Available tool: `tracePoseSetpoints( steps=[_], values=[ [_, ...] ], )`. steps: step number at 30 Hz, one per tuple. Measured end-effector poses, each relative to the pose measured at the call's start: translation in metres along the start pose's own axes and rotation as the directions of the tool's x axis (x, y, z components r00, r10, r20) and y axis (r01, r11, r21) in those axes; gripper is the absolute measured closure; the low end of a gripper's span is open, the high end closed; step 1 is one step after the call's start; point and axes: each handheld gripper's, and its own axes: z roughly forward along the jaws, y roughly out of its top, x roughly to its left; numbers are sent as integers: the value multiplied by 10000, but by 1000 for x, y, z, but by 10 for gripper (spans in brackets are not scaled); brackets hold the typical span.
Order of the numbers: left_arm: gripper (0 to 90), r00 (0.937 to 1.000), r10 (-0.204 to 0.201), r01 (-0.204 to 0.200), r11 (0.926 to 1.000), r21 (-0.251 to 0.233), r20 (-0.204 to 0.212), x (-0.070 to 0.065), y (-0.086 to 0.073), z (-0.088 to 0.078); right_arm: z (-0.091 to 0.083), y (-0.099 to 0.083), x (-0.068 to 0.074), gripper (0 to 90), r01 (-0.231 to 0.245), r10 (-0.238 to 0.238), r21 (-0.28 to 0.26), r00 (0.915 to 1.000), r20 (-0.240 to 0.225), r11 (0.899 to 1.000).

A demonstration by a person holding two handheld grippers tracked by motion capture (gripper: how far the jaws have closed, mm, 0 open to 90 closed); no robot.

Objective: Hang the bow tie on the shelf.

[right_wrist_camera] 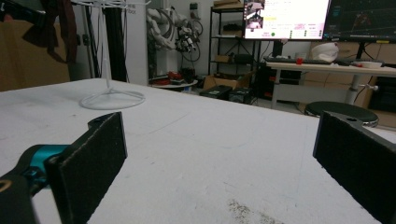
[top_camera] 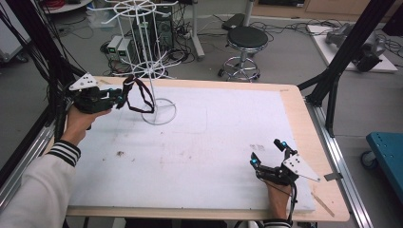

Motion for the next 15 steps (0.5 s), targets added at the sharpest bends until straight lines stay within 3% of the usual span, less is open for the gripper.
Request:
tracePoseSetpoints(
  steps=[1, 2, 3, 4, 6, 9, 11, 15],
  values=[
    [501, 10000, 0, 0, 10000, 0, 0, 0, 0, 0, 0, 0, 0, 21, 0, 0, 0, 10000, 0, 10000],
    [501, 9999, -76, 77, 9999, -140, 92, 0, 0, 0, 0, 0, 0, 21, 28, -28, -5, 10000, -3, 10000],
    [202, 9997, -198, 200, 9997, -157, 130, 1, 1, 0, 0, 0, 0, 21, 97, -97, -23, 10000, -24, 10000],
    [202, 9996, -274, 275, 9994, -197, 57, 0, 1, -1, 0, 0, 0, 21, 97, -97, -23, 10000, -24, 10000],
    [62, 9999, -155, 157, 9984, -534, 35, -1, -2, -5, 0, 0, 0, 21, 102, -102, -26, 9999, -27, 9999],
    [18, 9992, -209, 176, 9954, -943, -339, -3, -6, -11, 0, 0, 0, 21, 112, -112, -22, 9999, -38, 9999],
    [17, 9983, -428, 377, 9921, -1194, -402, -4, -10, -16, 1, 0, 0, 21, 101, -101, -40, 9999, -30, 9999],
    [17, 9988, -280, 227, 9916, -1271, -403, -13, -21, -25, 0, 0, 0, 21, 118, -118, -24, 9999, -32, 9999]
  ],
)
